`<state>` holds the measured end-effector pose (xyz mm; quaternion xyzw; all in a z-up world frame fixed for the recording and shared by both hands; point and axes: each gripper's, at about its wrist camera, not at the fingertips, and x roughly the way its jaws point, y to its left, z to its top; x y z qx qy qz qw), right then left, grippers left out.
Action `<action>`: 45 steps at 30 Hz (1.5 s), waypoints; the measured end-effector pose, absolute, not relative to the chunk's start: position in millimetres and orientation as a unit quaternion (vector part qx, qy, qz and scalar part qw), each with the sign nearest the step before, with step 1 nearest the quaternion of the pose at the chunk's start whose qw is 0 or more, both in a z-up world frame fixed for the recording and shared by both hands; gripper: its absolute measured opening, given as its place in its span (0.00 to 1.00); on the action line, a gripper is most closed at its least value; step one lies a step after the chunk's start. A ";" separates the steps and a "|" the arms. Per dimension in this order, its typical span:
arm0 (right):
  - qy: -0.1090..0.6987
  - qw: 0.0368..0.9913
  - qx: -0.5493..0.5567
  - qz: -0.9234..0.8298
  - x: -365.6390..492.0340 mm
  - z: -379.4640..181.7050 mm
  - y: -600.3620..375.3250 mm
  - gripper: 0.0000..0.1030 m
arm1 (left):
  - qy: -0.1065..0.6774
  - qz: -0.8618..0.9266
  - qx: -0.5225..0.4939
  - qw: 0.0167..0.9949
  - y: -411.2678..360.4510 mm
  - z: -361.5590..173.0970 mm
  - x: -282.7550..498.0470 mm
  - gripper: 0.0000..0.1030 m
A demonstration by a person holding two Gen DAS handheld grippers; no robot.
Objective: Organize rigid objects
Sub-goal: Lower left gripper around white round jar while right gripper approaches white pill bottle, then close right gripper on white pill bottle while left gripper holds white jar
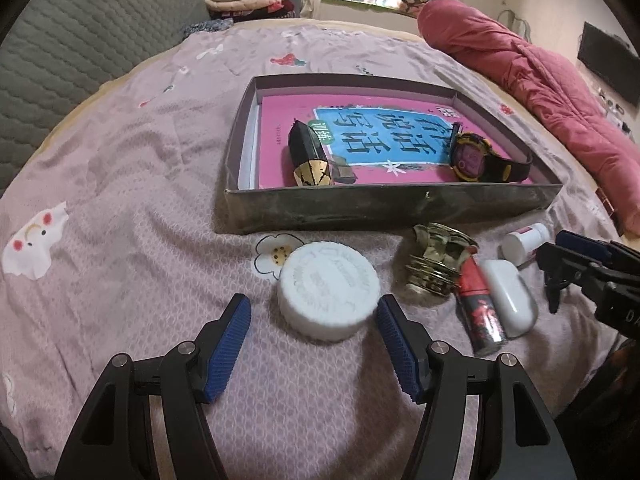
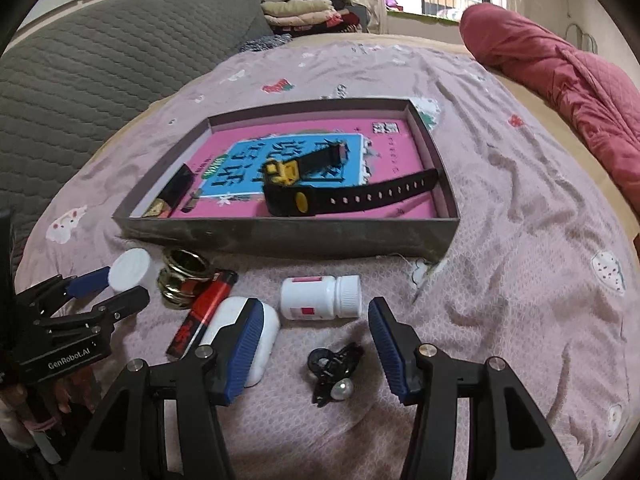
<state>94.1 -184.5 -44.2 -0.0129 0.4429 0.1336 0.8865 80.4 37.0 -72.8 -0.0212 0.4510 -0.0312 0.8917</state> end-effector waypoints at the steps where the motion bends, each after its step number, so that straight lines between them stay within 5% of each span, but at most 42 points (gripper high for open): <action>1: 0.444 0.886 -0.011 0.132 95.2 -44.8 -185.4 0.53 | 0.450 -0.031 -0.022 0.892 37.0 -73.7 81.7 0.65; 30: 0.468 0.878 -0.040 0.090 121.5 -69.5 -169.1 0.52 | 0.433 -0.018 -0.022 0.901 35.4 -81.8 95.4 0.65; 45: 0.464 0.878 -0.068 0.096 115.9 -68.7 -165.9 0.45 | 0.420 -0.020 -0.009 0.907 34.5 -80.1 93.8 0.60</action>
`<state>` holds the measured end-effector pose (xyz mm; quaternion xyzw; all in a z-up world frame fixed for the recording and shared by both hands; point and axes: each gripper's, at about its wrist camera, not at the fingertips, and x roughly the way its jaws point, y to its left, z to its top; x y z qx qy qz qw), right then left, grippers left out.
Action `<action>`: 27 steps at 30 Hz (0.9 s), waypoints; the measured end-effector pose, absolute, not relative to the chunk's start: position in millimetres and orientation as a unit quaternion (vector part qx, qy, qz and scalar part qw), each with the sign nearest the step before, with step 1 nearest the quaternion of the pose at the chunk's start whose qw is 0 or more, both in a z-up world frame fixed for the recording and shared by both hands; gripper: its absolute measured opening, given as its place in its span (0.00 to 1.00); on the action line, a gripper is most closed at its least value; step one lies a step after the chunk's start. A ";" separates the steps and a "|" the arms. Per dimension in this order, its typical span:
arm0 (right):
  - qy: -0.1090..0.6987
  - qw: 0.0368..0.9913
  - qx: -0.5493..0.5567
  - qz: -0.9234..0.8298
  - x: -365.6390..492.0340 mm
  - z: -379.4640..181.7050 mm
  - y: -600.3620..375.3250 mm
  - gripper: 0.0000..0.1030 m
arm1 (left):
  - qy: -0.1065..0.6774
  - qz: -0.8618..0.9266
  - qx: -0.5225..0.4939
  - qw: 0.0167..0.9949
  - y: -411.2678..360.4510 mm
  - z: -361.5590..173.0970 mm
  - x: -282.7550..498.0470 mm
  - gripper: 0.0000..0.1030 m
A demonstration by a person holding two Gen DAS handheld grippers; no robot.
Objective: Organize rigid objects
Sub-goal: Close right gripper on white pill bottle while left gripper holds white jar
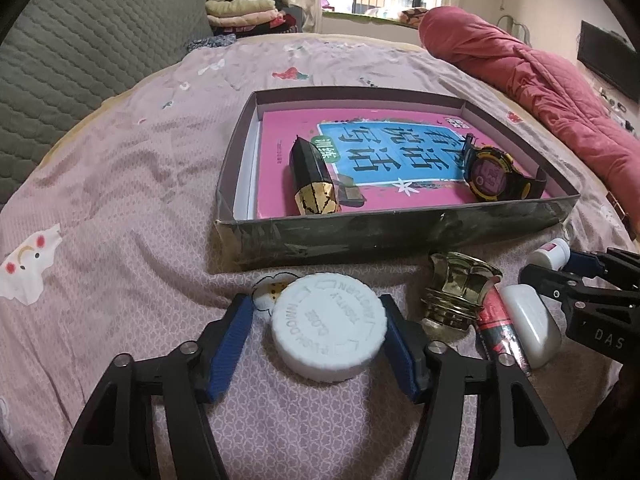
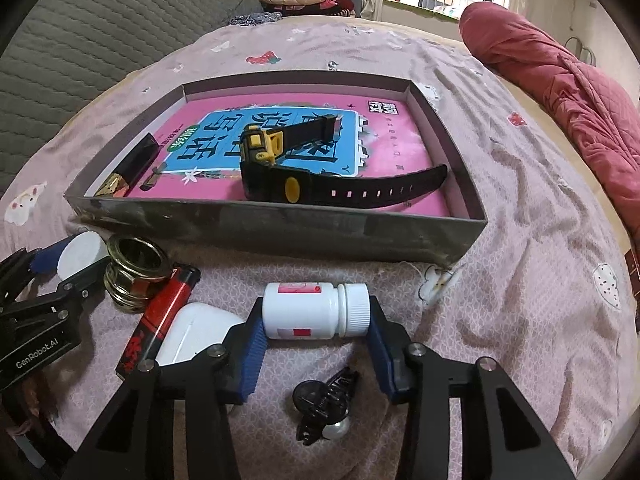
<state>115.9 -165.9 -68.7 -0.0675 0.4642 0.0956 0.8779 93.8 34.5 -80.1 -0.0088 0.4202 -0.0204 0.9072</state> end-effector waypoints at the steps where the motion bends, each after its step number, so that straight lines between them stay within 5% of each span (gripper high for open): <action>1: 0.464 0.878 -0.067 0.096 115.8 -68.4 -165.9 0.45 | 0.418 -0.021 -0.009 0.908 34.8 -79.0 93.5 0.55; 27: 0.443 0.891 -0.021 0.101 115.7 -50.5 -183.6 0.45 | 0.367 -0.047 -0.036 0.928 42.5 -43.1 73.0 0.50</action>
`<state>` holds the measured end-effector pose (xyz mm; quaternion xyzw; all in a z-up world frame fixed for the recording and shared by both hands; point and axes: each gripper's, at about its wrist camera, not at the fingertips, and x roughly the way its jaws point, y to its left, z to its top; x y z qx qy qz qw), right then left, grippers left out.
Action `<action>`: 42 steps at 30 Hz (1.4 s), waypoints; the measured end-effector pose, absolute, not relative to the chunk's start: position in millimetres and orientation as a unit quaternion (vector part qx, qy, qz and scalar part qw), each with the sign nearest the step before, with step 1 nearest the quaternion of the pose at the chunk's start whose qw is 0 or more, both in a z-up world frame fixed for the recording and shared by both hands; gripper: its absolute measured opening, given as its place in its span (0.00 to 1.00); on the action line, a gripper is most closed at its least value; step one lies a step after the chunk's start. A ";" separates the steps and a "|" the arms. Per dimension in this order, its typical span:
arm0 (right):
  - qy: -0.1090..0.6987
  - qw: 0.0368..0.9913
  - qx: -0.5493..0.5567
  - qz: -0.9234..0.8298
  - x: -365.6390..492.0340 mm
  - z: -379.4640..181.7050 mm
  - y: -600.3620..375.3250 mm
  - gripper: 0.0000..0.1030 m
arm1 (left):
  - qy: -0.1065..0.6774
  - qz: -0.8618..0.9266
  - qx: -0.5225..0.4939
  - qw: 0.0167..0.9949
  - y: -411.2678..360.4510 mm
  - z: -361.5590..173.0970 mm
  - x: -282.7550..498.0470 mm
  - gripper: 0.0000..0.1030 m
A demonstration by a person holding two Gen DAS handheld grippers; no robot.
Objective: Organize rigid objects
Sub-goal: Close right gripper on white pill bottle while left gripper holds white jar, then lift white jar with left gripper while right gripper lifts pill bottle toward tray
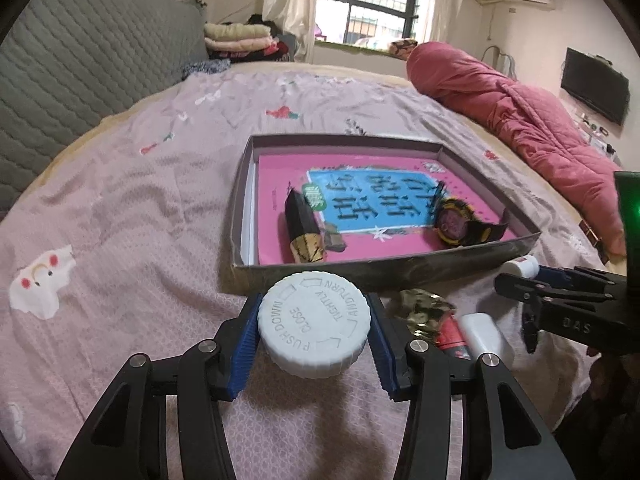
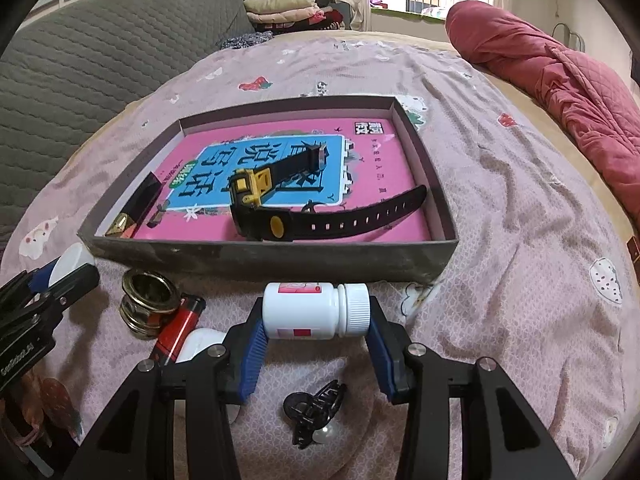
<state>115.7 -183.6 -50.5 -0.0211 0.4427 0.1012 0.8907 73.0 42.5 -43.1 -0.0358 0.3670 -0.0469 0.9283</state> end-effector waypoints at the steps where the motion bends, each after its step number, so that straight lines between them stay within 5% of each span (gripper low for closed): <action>1: 0.441 0.891 -0.020 0.102 115.7 -49.5 -183.8 0.45 | 0.365 -0.044 -0.033 0.929 41.4 -40.6 70.8 0.50; 42: 0.308 0.940 -0.011 0.145 90.3 20.9 -192.0 0.45 | 0.357 -0.029 -0.055 0.932 9.0 28.3 57.3 0.50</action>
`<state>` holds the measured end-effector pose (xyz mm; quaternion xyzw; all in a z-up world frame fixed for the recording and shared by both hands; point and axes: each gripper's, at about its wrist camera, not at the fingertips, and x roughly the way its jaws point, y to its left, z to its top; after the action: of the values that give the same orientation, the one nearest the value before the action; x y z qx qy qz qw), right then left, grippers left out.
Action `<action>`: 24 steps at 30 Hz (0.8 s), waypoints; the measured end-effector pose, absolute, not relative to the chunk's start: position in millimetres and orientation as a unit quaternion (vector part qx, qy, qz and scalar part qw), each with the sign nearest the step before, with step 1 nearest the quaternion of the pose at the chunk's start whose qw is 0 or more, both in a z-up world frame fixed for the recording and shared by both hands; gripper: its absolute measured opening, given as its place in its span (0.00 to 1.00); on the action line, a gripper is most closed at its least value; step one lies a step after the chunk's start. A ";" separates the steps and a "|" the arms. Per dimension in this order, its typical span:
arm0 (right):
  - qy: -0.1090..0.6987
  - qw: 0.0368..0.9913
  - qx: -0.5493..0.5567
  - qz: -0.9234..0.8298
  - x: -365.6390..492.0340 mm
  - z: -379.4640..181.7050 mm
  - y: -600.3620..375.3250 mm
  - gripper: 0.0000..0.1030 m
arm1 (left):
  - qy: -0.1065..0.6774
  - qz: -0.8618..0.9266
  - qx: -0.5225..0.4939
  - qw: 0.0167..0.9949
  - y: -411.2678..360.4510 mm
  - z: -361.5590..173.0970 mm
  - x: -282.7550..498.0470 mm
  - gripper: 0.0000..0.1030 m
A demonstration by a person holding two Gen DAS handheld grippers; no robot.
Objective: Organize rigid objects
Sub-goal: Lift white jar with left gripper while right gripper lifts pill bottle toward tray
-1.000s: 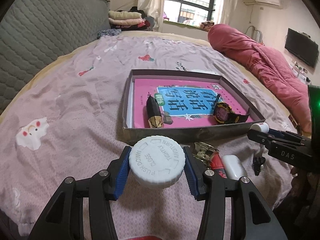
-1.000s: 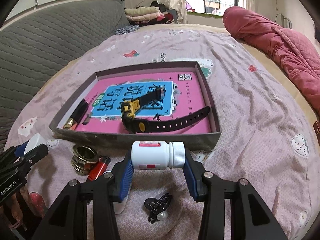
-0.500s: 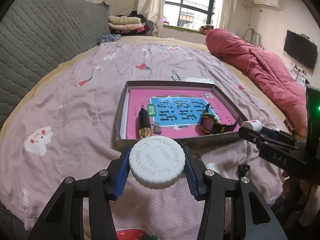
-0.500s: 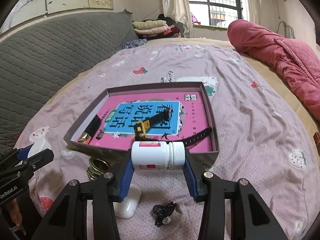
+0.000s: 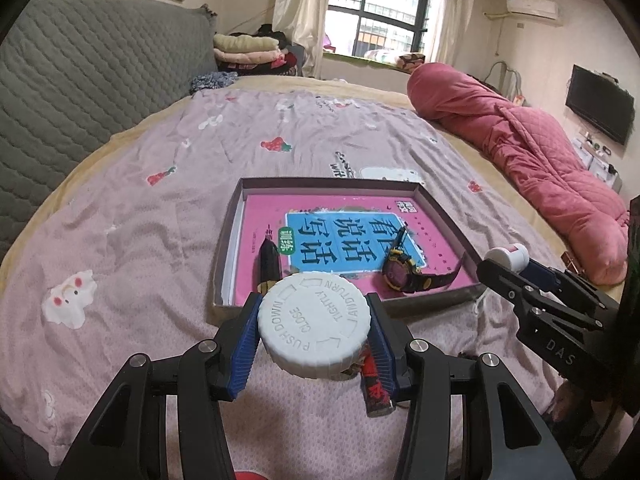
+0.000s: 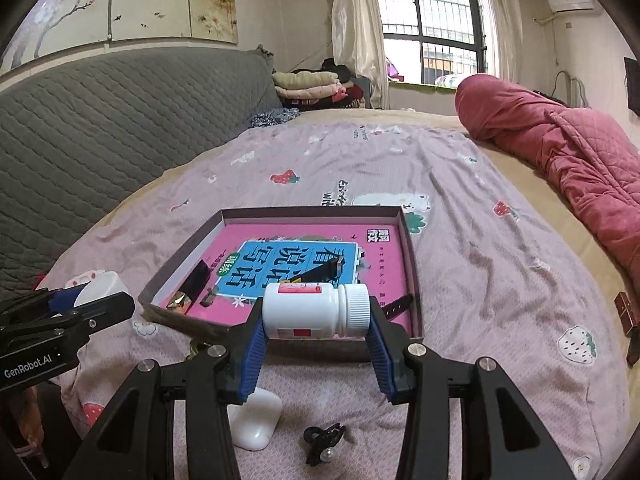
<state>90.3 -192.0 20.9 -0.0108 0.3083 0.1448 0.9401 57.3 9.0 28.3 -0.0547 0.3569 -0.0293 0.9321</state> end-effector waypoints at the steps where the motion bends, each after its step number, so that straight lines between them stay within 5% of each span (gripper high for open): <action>1: 0.308 0.940 -0.011 0.145 90.5 21.3 -191.9 0.45 | 0.355 -0.028 -0.051 0.933 8.3 29.6 57.9 0.50; 24: 0.282 0.950 0.008 0.131 96.8 34.4 -207.1 0.45 | 0.346 -0.017 -0.039 0.937 9.0 42.5 87.7 0.50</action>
<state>96.8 -207.1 34.4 0.0081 0.2824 0.1311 0.9503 87.7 9.0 42.5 -0.0389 0.3458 -0.0172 0.9374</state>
